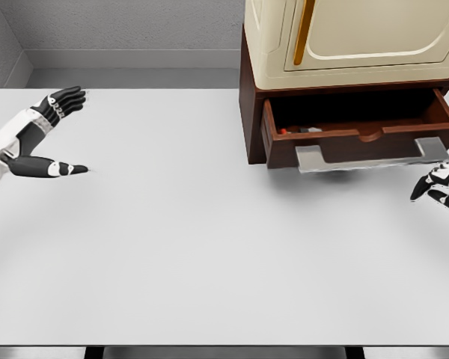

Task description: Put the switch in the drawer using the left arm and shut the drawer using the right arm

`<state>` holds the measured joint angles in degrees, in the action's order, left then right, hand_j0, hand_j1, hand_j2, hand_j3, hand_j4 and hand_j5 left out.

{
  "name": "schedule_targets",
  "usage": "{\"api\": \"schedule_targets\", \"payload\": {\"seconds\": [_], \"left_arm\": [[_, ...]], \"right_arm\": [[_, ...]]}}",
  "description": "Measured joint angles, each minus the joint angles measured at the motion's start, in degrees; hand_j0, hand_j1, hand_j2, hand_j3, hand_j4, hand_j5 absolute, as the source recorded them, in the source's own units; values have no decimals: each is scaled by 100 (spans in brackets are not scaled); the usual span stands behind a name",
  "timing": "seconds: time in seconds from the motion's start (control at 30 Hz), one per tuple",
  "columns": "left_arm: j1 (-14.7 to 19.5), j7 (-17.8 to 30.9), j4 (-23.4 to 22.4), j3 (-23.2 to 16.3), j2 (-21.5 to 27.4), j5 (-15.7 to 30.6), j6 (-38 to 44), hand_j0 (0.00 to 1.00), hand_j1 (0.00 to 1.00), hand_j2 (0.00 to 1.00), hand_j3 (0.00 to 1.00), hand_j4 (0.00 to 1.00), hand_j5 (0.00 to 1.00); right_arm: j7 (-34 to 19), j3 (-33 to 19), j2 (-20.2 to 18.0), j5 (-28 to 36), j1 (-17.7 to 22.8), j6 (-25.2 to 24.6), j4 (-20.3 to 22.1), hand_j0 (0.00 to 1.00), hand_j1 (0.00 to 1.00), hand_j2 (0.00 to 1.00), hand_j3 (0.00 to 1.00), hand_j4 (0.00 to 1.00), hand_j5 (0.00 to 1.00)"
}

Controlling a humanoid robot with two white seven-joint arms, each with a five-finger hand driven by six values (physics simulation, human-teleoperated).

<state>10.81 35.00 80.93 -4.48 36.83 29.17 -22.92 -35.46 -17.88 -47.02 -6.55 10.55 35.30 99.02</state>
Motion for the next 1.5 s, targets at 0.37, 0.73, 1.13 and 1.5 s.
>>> {"api": "schedule_targets", "payload": {"seconds": [0.37,0.73,1.13,1.5], "left_arm": [[-9,1,-530,87,-14,-35,-142,100,100,100,100,100,100],[-9,1,-554,87,-16,-54,-101,100,100,100,100,100,100],[-9,1,-657,104,-101,-57,-156,100,100,100,100,100,100],[-9,1,-663,110,-137,-57,-164,100,100,100,100,100,100]], "right_arm": [[42,269,-59,56,-457,-13,-323,49,49,49,49,49,49],[47,630,-251,84,-976,-26,-772,49,49,49,49,49,49],[44,1279,-267,64,-1987,-21,-911,49,49,49,49,49,49],[164,1602,-266,623,-2075,-223,-1111,49,49,49,49,49,49]]}}
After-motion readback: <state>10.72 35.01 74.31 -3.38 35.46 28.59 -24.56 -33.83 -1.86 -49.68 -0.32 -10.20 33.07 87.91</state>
